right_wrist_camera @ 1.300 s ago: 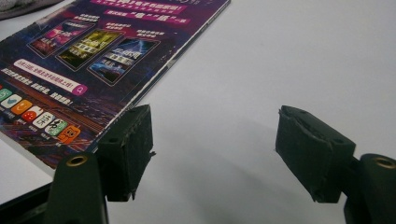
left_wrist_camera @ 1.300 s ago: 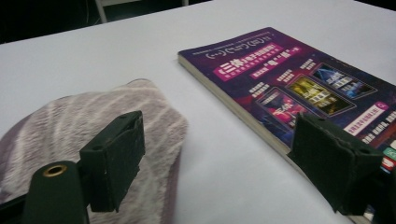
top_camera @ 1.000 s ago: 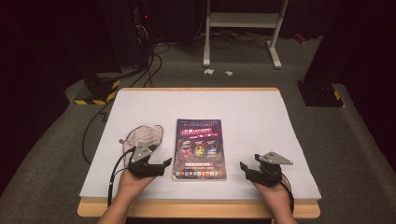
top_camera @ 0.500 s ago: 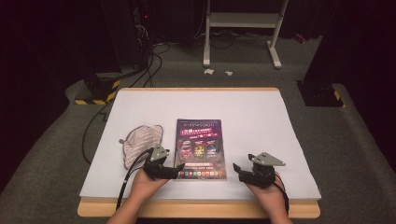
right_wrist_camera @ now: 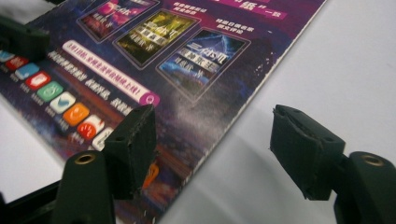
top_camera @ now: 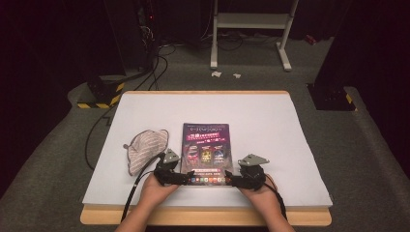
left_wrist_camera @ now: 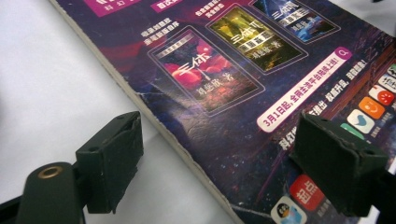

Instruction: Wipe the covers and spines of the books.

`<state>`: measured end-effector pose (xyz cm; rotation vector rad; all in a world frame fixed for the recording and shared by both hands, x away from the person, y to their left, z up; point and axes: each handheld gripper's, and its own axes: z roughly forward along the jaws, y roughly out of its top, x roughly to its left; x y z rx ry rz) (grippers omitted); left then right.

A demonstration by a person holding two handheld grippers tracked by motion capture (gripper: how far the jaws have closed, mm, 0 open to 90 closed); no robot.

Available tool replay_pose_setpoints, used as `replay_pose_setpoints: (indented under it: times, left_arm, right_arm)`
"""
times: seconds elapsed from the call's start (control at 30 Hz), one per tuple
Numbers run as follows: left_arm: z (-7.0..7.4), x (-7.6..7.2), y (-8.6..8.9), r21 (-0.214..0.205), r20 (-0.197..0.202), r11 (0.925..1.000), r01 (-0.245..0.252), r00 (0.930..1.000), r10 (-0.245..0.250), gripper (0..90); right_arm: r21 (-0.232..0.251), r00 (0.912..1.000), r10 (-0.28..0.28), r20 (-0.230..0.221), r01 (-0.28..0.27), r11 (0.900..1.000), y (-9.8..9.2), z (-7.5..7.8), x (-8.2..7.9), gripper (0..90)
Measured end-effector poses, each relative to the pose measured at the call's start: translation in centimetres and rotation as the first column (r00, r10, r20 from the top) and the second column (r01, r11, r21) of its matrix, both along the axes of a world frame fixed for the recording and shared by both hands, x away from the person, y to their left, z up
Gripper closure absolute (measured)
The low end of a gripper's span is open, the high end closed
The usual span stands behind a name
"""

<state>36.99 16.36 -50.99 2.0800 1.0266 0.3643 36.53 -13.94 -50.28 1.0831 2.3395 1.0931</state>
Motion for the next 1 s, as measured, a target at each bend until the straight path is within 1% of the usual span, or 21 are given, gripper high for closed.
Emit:
replay_pose_setpoints:
  times: [0.07,0.1,0.17,0.27,0.33,0.47,0.6,0.67,0.73,0.87,1.0]
  left_arm:
    - [0.0,0.1,0.0,-0.005,-0.003,1.0000,0.005,1.0000,-0.005,16.8]
    - [0.0,0.1,-0.1,-0.005,-0.005,1.0000,0.008,1.0000,-0.008,16.9]
    - [0.0,0.0,-0.1,-0.007,-0.008,0.9999,0.012,0.9999,-0.012,17.1]
    - [-0.1,-0.1,-0.4,-0.008,-0.012,1.0000,0.003,0.9999,-0.003,16.0]
    - [-0.1,-0.1,-0.4,-0.009,-0.014,1.0000,0.000,0.9999,0.000,15.4]
    - [-0.1,-0.1,-0.6,-0.006,-0.012,1.0000,-0.003,0.9999,0.003,15.3]
    - [-0.1,-0.2,-0.7,-0.002,-0.012,1.0000,-0.007,0.9999,0.007,15.2]
    - [-0.1,-0.2,-0.7,-0.002,-0.012,1.0000,-0.004,0.9999,0.004,15.2]
    - [-0.1,-0.2,-0.7,0.000,-0.011,1.0000,-0.002,0.9999,0.002,15.2]
    - [-0.1,-0.2,-0.8,0.006,-0.008,1.0000,0.003,1.0000,-0.003,15.7]
    - [-0.1,-0.2,-1.0,0.006,-0.005,0.9999,0.009,0.9999,-0.009,16.1]
  right_arm:
    - [0.004,0.9998,-0.007,-0.020,0.007,1.0000,0.4,0.0,0.7,31.5]
    - [0.012,0.9992,-0.013,-0.037,0.014,0.9998,0.6,0.1,1.0,31.1]
    - [0.024,0.9983,-0.016,-0.056,0.017,0.9996,1.0,0.2,1.4,29.2]
    - [0.012,0.9982,-0.013,-0.058,0.013,0.9998,2.0,0.1,1.7,27.8]
    - [-0.016,0.9978,-0.020,-0.064,0.019,0.9997,2.6,-0.2,1.6,24.9]
    - [0.024,0.9963,-0.037,-0.077,0.039,0.9990,2.3,-0.6,1.5,24.2]
    - [0.024,0.9954,-0.035,-0.089,0.037,0.9990,2.5,-0.6,1.6,20.1]
    - [0.016,0.9947,-0.038,-0.095,0.040,0.9991,2.9,-0.6,1.6,17.7]
    - [0.009,0.9944,-0.047,-0.094,0.048,0.9988,3.1,-0.6,1.6,18.0]
    - [0.017,0.9919,-0.079,-0.100,0.081,0.9966,3.2,-0.5,1.5,21.7]
    - [0.053,0.9885,-0.084,-0.126,0.091,0.9945,2.7,-0.4,1.6,22.2]
